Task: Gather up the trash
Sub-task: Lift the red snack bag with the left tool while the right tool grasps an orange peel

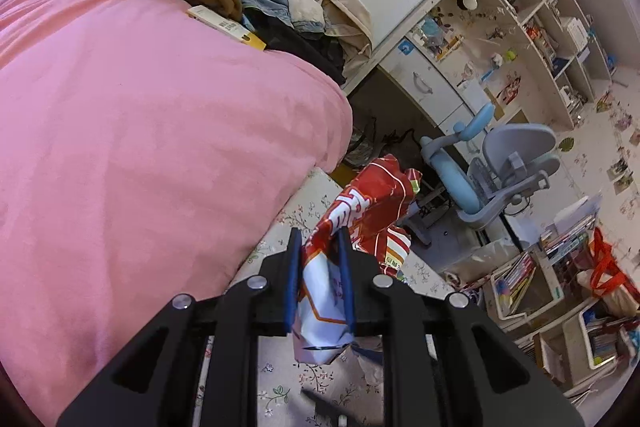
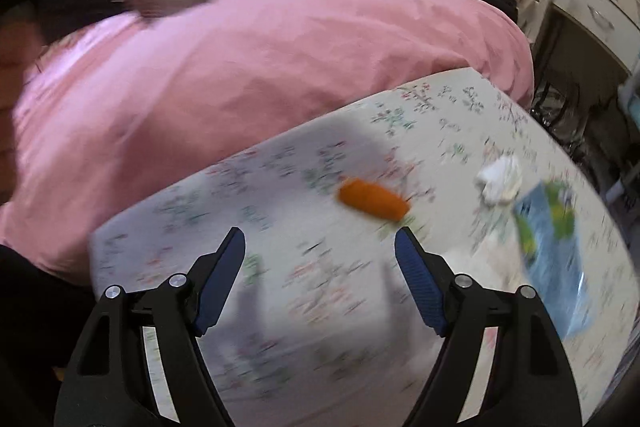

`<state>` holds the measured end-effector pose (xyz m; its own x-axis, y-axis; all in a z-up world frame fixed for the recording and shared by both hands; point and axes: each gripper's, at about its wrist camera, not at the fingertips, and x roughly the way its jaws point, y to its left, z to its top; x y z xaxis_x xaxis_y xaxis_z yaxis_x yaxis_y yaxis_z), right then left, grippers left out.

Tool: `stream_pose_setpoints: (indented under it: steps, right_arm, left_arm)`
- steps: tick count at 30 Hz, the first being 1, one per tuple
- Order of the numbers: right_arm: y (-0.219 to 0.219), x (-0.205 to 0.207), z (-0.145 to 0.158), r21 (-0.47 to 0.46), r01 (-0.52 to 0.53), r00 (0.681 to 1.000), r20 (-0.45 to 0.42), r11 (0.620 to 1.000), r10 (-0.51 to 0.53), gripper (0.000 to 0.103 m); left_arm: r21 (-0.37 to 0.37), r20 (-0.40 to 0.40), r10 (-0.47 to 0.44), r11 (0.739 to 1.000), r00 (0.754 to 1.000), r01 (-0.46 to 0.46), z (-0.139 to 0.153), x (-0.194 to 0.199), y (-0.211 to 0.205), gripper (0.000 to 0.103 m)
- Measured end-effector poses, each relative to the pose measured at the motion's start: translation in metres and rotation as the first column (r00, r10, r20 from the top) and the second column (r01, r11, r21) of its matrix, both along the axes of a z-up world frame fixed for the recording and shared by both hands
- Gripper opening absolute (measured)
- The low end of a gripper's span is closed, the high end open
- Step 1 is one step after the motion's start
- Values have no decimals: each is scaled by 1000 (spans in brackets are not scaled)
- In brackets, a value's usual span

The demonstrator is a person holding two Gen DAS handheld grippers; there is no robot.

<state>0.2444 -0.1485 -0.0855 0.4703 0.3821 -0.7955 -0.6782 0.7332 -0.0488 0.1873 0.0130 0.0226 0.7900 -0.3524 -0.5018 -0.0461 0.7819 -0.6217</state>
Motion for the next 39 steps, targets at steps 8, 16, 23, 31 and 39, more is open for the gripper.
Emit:
stream_pose_setpoints:
  steps: [8, 16, 23, 31, 39]
  right_arm:
    - [13, 50, -27, -130, -32, 998, -54, 991, 25, 52]
    - [8, 46, -29, -76, -1, 995, -99, 997, -7, 40]
    - [-33, -36, -10, 59, 51, 995, -91, 997, -45, 39]
    - [-132, -98, 4, 125, 280, 956, -120, 952, -266, 39]
    - [-161, -105, 18, 197, 379, 925, -109, 904, -364, 39]
  left_arm:
    - [-3, 36, 2, 1000, 999, -2, 8, -4, 9, 19]
    - [7, 36, -5, 1000, 999, 5, 8, -4, 9, 19]
    - [31, 29, -27, 999, 999, 26, 7, -6, 0, 19]
    - [93, 15, -75, 993, 997, 74, 2, -14, -23, 19]
    - [150, -21, -133, 980, 991, 134, -10, -35, -51, 19]
